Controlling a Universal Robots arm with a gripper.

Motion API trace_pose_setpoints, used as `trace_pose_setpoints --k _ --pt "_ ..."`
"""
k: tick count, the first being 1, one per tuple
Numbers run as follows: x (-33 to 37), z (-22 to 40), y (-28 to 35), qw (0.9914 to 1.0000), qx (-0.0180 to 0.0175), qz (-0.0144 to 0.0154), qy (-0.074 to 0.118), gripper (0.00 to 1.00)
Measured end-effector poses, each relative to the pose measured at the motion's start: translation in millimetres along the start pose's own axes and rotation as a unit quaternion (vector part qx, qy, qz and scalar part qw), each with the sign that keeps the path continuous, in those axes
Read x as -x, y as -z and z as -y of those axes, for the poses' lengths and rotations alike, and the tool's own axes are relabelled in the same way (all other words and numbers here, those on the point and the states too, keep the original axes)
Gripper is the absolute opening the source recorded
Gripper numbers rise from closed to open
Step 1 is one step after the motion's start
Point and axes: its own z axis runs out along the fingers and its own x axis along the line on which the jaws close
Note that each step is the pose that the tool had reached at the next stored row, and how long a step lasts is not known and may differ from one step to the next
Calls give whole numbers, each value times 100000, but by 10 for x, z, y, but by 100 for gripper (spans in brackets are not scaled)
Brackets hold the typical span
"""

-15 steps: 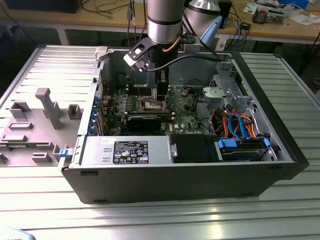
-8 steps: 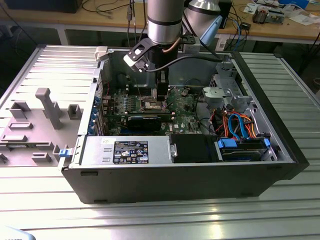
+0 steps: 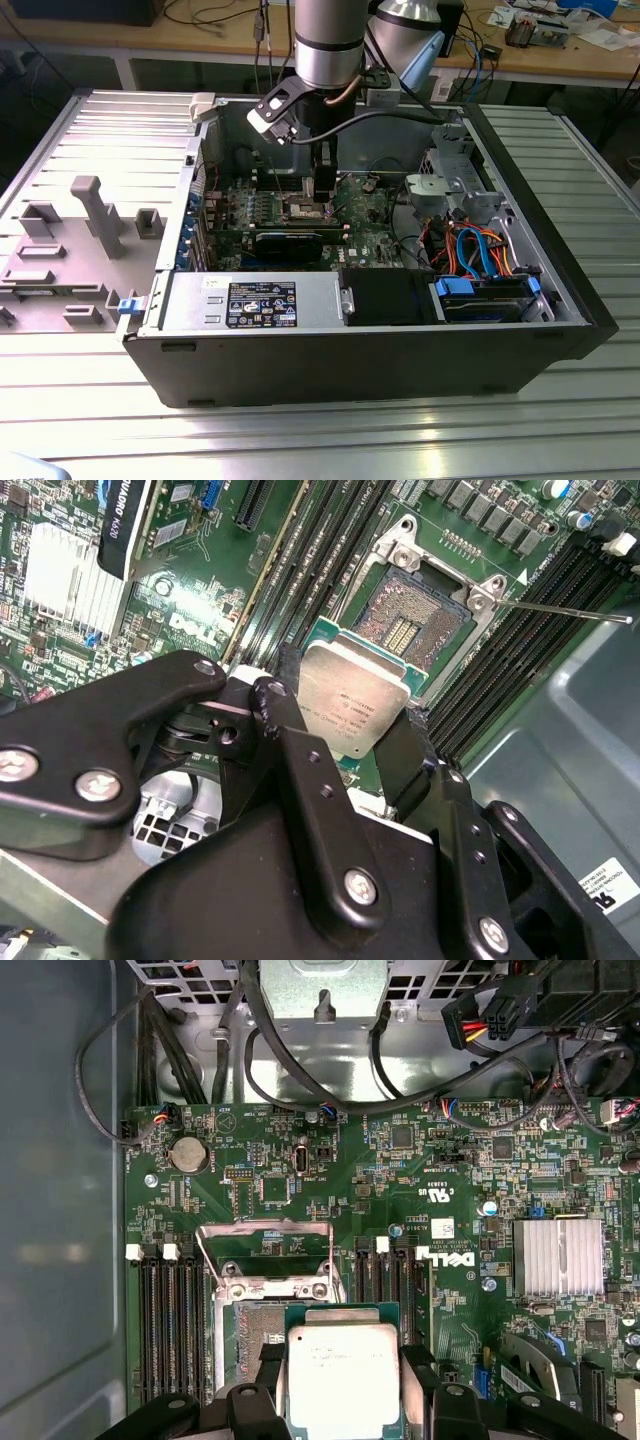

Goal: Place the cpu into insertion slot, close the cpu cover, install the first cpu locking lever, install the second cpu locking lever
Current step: 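Place the cpu into insertion slot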

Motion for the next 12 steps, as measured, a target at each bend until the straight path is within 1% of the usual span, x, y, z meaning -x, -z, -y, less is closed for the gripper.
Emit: trace_pose_setpoints --k 12 --pt "0 4 -72 100000 1 -10 0 55"
